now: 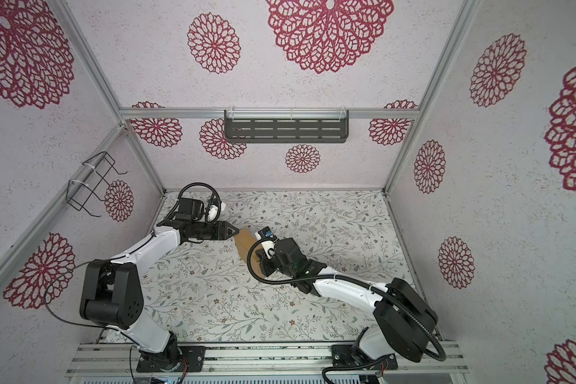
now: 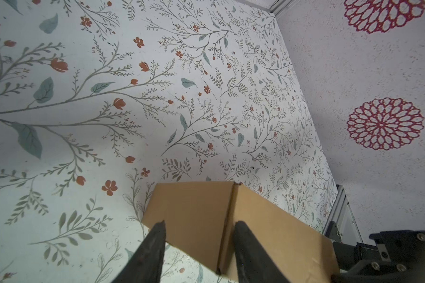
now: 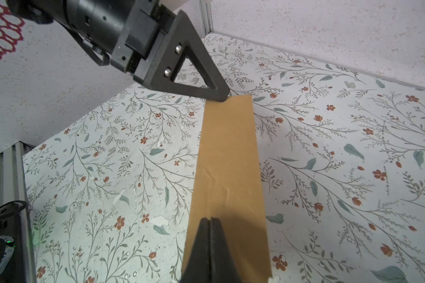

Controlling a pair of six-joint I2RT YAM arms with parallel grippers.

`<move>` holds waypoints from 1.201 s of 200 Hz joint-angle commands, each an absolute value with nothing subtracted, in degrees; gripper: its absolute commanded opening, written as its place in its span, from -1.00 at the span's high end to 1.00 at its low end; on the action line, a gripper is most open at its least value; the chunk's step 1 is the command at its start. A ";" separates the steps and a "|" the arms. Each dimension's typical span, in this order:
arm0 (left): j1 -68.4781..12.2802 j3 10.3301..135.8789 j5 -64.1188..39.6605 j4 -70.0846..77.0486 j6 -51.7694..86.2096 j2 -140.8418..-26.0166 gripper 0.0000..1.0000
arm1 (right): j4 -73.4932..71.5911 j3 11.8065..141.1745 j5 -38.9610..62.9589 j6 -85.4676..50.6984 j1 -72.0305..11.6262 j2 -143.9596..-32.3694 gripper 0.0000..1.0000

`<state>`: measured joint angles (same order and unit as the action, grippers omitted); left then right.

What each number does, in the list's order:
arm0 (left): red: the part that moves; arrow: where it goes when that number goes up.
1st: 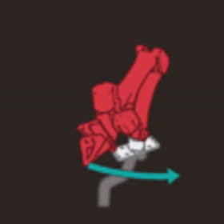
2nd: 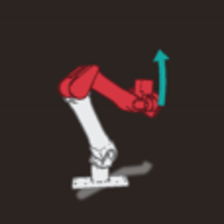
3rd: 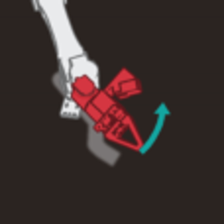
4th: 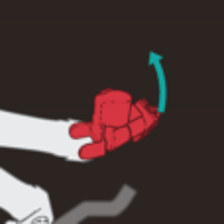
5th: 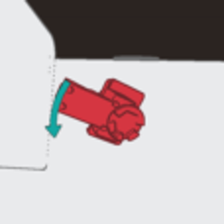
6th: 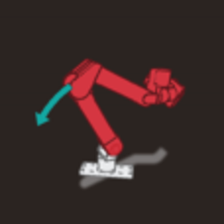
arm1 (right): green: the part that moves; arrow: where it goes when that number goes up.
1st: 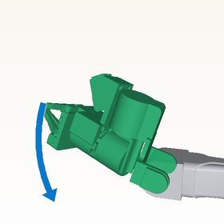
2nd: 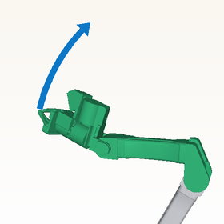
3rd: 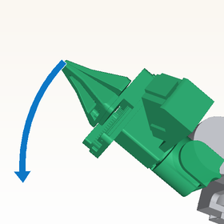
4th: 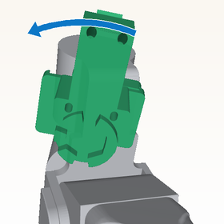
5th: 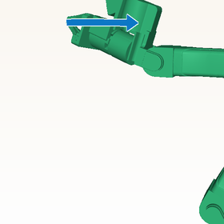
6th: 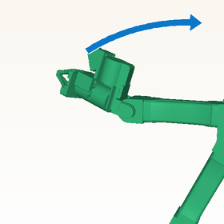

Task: Assemble paper box
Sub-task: Turn over the paper box at the center of the table.

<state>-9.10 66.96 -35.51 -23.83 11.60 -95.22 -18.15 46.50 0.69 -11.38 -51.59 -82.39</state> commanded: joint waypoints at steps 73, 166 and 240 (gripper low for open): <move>-10.12 64.16 -28.13 -29.50 9.34 -97.47 0.00 | -7.15 38.94 -9.30 -4.66 -56.66 -88.00 1.00; -10.28 64.54 -28.48 -29.37 9.93 -98.99 0.01 | -6.74 37.62 -14.48 1.91 -57.79 -88.18 0.99; -9.87 61.46 -27.14 -28.81 8.53 -95.13 -0.10 | -0.80 47.46 -15.87 4.57 -62.75 -89.23 0.92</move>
<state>-9.85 65.78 -34.24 -22.41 10.85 -94.52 -17.34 47.48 -15.79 2.61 -59.79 -84.42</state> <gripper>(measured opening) 0.539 0.050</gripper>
